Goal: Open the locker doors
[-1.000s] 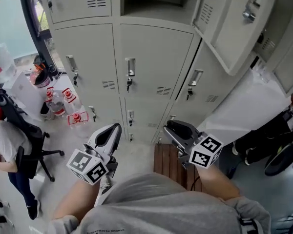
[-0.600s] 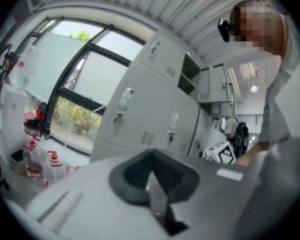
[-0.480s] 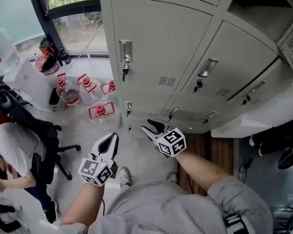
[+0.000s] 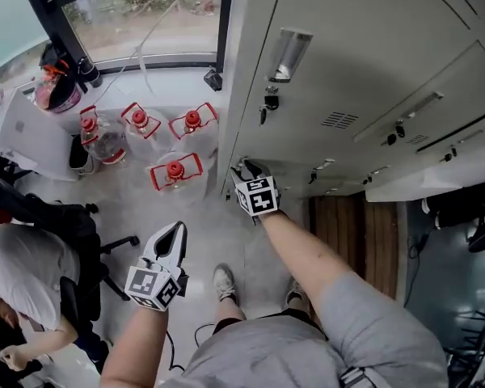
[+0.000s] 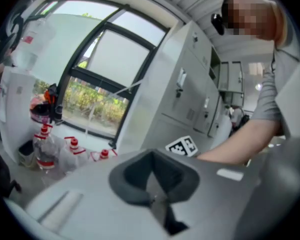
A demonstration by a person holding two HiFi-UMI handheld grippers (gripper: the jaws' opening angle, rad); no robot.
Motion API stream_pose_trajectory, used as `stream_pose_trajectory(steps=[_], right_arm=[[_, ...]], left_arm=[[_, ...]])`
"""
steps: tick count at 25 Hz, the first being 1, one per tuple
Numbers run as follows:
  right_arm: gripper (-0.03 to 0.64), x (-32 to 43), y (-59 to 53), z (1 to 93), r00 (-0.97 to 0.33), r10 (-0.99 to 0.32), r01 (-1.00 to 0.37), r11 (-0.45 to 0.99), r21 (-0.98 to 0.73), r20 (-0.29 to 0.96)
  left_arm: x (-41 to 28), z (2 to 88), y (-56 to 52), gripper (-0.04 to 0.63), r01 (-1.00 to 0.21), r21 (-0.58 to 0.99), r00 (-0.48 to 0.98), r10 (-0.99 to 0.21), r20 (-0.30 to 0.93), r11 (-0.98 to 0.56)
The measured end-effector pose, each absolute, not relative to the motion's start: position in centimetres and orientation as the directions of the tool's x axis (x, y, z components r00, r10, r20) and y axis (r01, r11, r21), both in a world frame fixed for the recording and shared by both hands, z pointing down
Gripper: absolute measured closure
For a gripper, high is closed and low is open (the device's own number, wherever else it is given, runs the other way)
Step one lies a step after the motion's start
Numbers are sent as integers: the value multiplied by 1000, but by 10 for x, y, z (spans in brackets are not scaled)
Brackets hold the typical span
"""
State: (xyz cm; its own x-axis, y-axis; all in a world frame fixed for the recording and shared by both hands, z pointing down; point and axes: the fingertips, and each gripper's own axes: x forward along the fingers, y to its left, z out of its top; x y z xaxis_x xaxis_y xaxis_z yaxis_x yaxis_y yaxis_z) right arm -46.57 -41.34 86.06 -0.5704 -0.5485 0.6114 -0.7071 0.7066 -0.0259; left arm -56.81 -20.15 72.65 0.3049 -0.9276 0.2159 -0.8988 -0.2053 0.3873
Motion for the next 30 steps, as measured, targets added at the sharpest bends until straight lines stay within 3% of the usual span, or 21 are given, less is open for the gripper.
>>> stream_pose_trajectory(steps=[9,17,23,30], right_arm=[[442,-488,-432,879,-515,-596,-785,617,-60,616],[442,-470,-373,880,-609,-474,-632,775,-28,637],[442,-389,-280,877,-706,-379,-522,850,-77,599],[463,-248,-253,878,-714,-302,-493,857,-148,632]], left_arm=[[-572,753,-186,591,-885,411,337,-910,242,-219],[-535,747,-183,591,-881,410,355,-903,242,-236],[-472,738,-180,591,-894,373,359,-894,267,-248],[-373,719,-167,591,-912,364,298,-917,266,-191]])
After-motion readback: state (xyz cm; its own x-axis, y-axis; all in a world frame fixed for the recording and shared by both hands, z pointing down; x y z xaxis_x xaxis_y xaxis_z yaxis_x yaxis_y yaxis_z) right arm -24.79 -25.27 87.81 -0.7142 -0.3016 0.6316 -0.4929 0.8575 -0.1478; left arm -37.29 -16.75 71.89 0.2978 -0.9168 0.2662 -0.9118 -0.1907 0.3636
